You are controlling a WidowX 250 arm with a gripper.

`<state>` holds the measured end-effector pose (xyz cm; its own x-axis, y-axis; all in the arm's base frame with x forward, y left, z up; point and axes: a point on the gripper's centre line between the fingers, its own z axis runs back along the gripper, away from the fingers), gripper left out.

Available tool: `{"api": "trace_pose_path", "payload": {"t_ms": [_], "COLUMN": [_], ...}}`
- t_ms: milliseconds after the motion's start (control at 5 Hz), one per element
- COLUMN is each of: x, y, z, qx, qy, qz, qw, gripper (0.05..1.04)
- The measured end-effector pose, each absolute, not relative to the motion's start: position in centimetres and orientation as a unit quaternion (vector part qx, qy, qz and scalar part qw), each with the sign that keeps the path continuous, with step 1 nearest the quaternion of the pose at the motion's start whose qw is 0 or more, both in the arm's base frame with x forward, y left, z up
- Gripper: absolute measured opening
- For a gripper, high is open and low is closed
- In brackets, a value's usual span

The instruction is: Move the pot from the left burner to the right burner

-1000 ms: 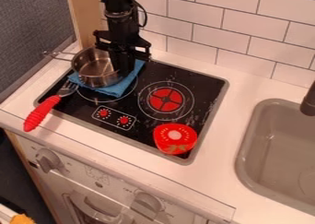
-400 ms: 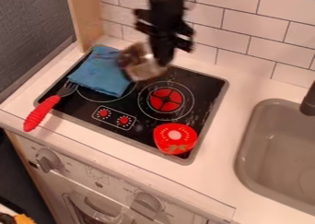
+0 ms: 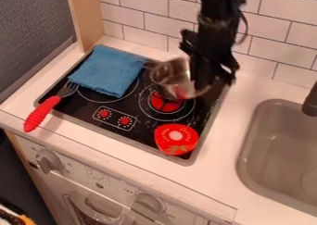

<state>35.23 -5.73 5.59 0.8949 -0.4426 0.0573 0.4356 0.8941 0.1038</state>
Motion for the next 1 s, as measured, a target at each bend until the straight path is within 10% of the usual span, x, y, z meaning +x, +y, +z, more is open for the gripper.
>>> {"api": "trace_pose_path", "payload": {"t_ms": [400, 1000], "x": [35.2, 33.8], "y": [-5.8, -2.0], "z": [4.3, 9.6], "qx": [0.043, 0.014], "qy": [-0.022, -0.045], "qz": [-0.236, -0.115], "qw": [0.971, 0.992], "gripper": [0.266, 1.009]}}
